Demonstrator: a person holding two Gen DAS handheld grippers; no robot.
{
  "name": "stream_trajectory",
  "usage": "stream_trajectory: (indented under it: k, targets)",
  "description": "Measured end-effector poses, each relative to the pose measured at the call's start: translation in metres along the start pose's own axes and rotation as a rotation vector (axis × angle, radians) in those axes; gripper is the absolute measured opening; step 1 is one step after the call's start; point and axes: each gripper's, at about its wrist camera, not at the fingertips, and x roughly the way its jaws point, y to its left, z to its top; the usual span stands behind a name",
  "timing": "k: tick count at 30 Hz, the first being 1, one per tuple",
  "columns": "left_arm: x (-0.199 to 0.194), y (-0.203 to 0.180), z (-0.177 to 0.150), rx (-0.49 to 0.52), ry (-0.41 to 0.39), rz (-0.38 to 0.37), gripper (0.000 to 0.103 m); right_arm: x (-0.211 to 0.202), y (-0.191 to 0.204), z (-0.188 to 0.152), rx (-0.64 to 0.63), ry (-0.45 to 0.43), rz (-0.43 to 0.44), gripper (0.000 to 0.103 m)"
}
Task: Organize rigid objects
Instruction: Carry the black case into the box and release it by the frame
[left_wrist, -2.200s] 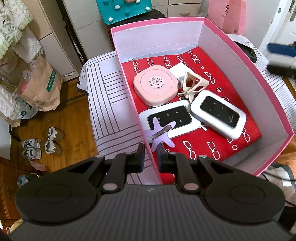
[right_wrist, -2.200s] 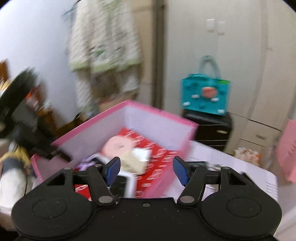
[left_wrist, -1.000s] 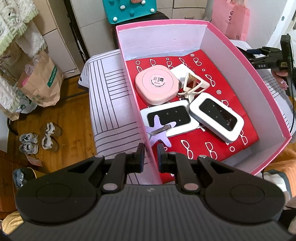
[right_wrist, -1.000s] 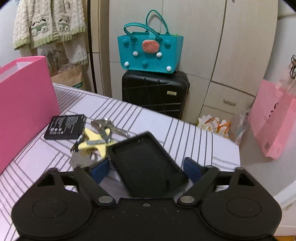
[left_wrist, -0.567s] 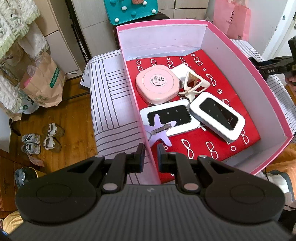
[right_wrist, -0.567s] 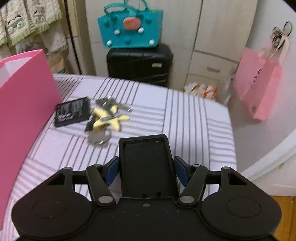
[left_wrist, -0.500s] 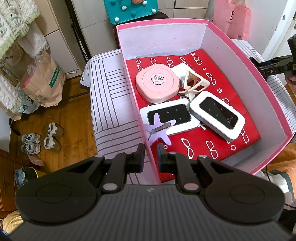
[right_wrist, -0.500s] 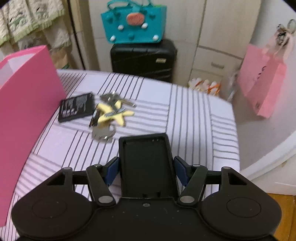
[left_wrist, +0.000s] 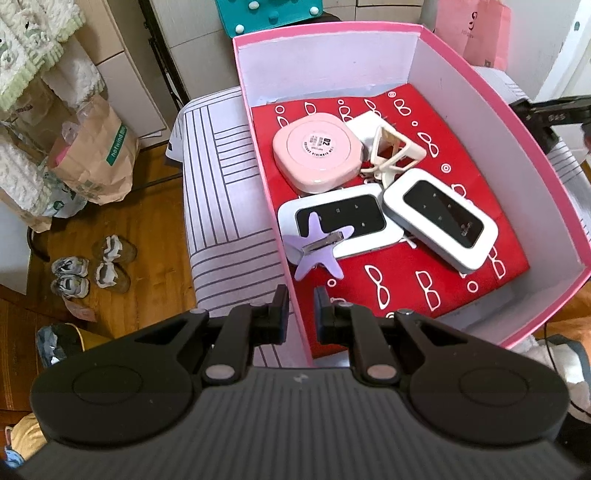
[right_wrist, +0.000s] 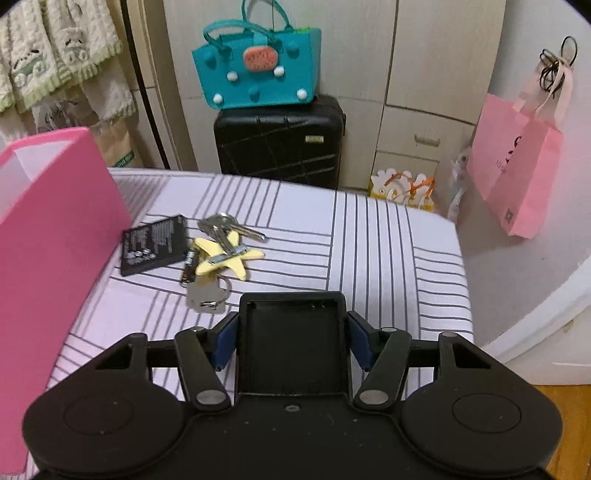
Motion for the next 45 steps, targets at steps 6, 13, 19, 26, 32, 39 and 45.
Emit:
stream_trajectory:
  k: [6,13,19,26,32,39,45]
  targets:
    - [-0.001,0.002,0.000,-0.010,0.011,-0.007,0.009,-0.019,0.000,-0.001,0.024,0.016,-0.013,0.066]
    - [0.000,0.002,0.004,0.001,0.045,-0.002,0.009,-0.065,0.017,0.011,0.014,-0.064,0.057,0.066]
    - [0.001,0.002,0.013,0.007,0.057,0.010,0.009,-0.110,0.059,0.041,-0.037,-0.134,0.241,0.066]
    - [0.010,-0.001,0.021,0.019,0.056,0.043,0.008,-0.109,0.134,0.076,-0.164,-0.089,0.459,0.066]
    - [0.011,-0.002,0.022,0.028,0.059,0.045,0.008,-0.059,0.187,0.087,-0.267,-0.019,0.430,0.066]
    - [0.012,0.000,0.020,0.033,0.062,0.032,0.008,-0.020,0.196,0.086,-0.294,0.016,0.331,0.067]
    - [0.013,0.003,0.021,0.023,0.060,0.019,0.008,-0.058,0.167,0.083,-0.266,-0.145,0.295,0.075]
